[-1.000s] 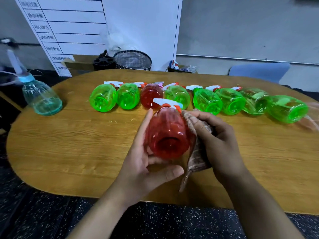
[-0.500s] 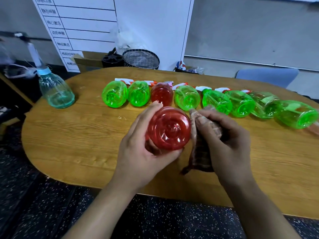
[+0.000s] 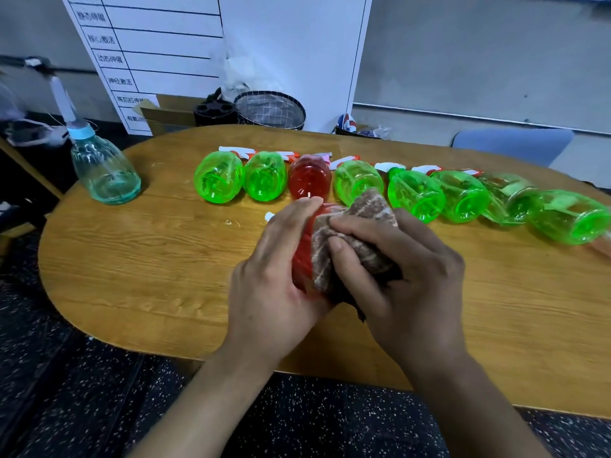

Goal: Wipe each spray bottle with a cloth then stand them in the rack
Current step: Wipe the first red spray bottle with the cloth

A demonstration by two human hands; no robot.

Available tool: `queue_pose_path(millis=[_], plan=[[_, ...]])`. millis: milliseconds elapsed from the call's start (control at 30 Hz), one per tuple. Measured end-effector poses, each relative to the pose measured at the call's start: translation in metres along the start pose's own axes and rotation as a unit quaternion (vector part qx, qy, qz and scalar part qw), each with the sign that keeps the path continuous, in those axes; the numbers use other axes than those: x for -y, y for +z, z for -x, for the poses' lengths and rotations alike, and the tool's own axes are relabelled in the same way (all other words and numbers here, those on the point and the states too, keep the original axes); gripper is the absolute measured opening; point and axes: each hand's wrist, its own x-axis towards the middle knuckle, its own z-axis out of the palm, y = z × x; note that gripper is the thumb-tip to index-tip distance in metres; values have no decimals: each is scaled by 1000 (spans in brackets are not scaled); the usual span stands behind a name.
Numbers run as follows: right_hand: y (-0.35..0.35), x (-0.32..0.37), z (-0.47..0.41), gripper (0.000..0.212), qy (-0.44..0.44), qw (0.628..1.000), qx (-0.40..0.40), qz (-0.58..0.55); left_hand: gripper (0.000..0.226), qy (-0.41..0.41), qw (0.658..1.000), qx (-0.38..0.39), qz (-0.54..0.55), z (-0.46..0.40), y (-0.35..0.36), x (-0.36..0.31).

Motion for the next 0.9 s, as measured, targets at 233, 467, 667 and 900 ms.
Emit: queue_pose_path(millis=[233, 467, 667, 900], plan=[[-3, -5, 5, 14, -30, 997, 72, 3, 77, -44, 998, -34, 23, -6, -10, 9], [-9, -13, 0, 16, 14, 998, -24, 52, 93, -4, 1000, -9, -19, -1, -2, 3], [-6, -6, 3, 15, -39, 997, 64, -5, 67, -8, 1000, -13, -4, 0, -1, 3], [-2, -12, 6, 15, -1, 999, -18, 50, 91, -14, 1000, -11, -16, 0, -1, 6]])
